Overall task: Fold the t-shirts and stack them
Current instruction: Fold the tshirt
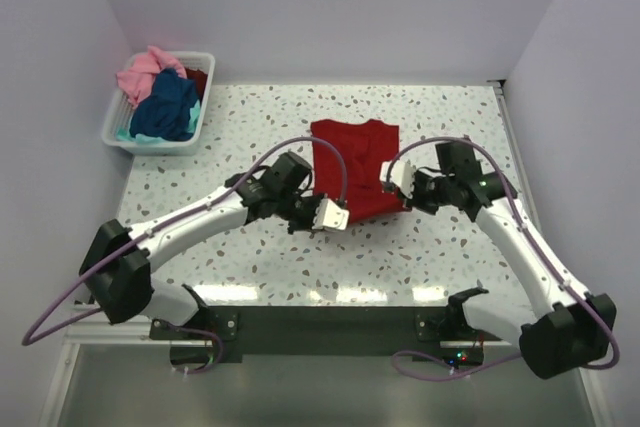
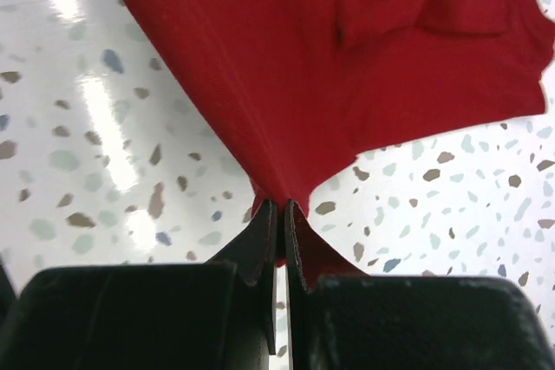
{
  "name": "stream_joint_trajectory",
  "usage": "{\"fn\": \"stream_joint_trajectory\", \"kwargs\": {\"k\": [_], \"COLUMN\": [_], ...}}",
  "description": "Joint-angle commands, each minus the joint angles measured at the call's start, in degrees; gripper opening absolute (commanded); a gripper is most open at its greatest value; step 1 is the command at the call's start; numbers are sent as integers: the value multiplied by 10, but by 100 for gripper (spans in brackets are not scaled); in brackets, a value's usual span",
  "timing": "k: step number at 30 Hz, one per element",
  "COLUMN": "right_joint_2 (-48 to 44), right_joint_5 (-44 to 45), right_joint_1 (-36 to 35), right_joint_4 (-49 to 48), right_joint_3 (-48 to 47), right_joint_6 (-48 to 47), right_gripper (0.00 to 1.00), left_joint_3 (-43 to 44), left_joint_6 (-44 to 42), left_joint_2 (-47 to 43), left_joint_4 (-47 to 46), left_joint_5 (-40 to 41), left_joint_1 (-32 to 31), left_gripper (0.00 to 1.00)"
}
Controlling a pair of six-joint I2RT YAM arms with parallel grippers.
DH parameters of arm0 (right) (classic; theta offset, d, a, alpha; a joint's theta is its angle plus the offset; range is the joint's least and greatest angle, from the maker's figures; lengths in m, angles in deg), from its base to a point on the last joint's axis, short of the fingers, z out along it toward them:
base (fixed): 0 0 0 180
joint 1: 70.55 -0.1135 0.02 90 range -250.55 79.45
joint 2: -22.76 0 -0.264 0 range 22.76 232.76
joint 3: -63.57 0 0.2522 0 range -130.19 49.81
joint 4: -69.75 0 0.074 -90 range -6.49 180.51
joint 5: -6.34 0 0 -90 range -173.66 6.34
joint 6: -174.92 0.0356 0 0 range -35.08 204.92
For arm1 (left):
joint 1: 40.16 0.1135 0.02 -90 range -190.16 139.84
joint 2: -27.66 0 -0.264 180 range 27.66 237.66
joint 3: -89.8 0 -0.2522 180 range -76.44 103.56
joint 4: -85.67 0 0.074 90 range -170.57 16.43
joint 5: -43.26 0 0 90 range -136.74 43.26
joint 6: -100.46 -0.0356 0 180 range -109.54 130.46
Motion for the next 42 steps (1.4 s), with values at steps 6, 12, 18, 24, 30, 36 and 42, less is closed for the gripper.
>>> {"fn": "stream_joint_trajectory", "kwargs": {"k": [6, 12, 18, 24, 30, 36, 42], "right_joint_2": [-97, 27, 189, 360, 518, 587, 533], "right_joint_5": [-55, -48, -86, -100, -80, -27, -26], "right_joint_1": [1, 8, 38, 73, 78, 68, 23], "right_joint_4": [163, 142, 141, 159, 93, 12, -21], "right_joint_3": [-39, -117, -223, -378, -430, -415, -325], "right_joint_6": [6, -4, -38, -65, -43, -17, -15], "right_gripper": [0, 0, 0, 0, 0, 0, 0], "left_joint_3": [30, 129, 289, 480, 589, 530, 337], "left_joint_6": [69, 36, -25, -35, -26, -1, 31], "left_joint_2": [-93, -26, 116, 298, 468, 507, 391], "left_joint_4": [148, 174, 216, 238, 195, 153, 106], "left_joint_5": [-33, -39, -45, -42, -19, -15, -39], "left_joint_1": [-22, 54, 122, 169, 188, 187, 187], "left_gripper": [0, 0, 0, 0, 1, 0, 0]}}
